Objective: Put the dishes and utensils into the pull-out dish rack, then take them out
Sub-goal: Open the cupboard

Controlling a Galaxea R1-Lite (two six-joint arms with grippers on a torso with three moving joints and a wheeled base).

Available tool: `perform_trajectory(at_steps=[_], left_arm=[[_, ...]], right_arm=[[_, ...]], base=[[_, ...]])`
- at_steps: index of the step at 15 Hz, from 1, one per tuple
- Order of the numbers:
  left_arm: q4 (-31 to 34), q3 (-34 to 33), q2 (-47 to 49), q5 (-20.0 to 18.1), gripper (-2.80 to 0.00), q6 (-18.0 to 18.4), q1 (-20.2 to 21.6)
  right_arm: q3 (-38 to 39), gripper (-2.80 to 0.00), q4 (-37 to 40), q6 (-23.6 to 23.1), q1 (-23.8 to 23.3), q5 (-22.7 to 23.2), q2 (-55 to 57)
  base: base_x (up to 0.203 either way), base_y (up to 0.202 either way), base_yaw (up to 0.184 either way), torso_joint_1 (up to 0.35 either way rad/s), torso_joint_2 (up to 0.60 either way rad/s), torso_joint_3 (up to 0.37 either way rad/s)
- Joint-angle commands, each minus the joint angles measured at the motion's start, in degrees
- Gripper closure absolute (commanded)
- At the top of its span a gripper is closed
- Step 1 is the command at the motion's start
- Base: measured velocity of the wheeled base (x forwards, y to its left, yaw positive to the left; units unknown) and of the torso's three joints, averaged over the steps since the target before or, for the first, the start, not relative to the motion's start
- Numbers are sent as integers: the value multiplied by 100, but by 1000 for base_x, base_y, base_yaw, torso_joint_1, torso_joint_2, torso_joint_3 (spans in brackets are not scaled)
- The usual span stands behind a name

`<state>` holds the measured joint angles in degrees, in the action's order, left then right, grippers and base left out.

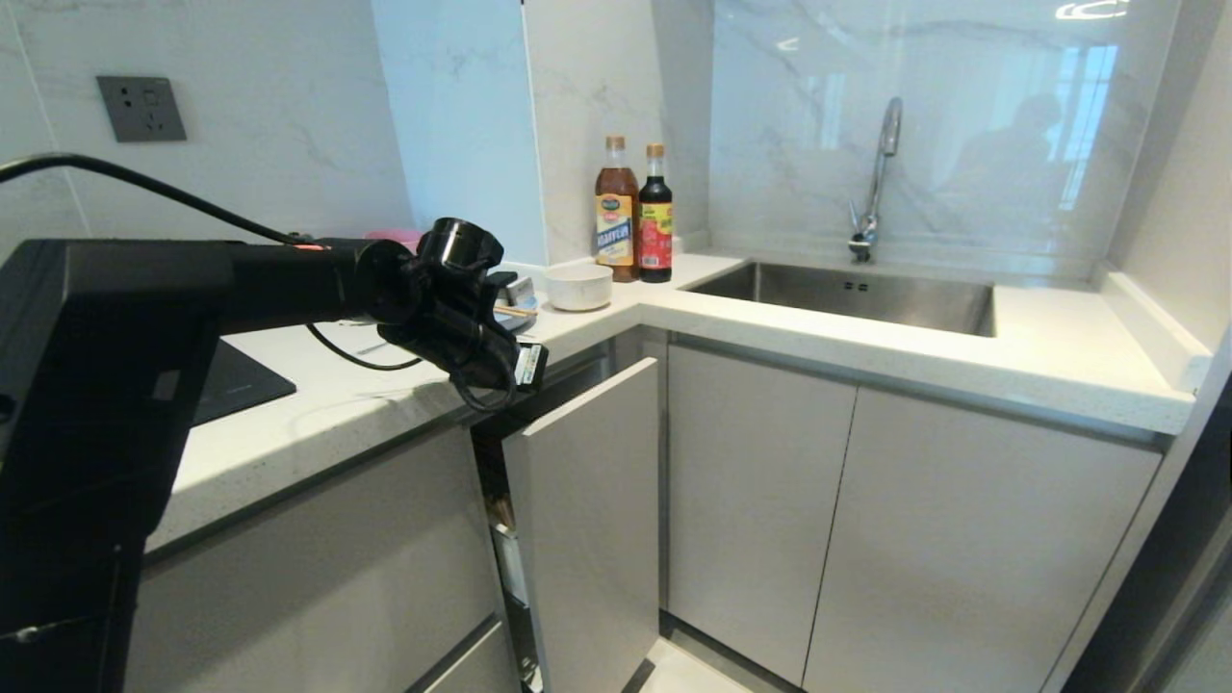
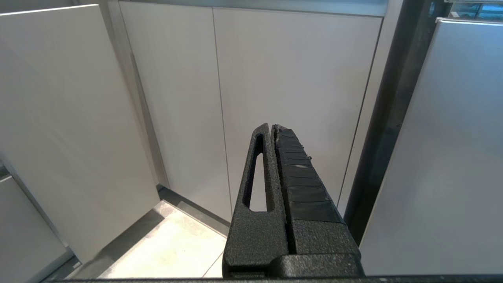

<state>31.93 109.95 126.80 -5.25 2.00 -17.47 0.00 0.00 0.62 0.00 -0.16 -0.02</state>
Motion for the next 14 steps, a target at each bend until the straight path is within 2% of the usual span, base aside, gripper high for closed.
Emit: perform_trajectory(at_steps=[1,11,14], left_arm=[[-52,0,99,5,0,-6,13],[-143,-8,290,203,0,-33,24],[-143,-8,386,412,0,-33,-8]], right_arm=[[9,0,0,-1,0,-1,2],[9,0,0,-1,0,2,2],[9,0,0,-1,0,-1,2]], base=[[0,0,0,0,0,0],[0,0,0,0,0,0],[0,0,0,0,0,0]])
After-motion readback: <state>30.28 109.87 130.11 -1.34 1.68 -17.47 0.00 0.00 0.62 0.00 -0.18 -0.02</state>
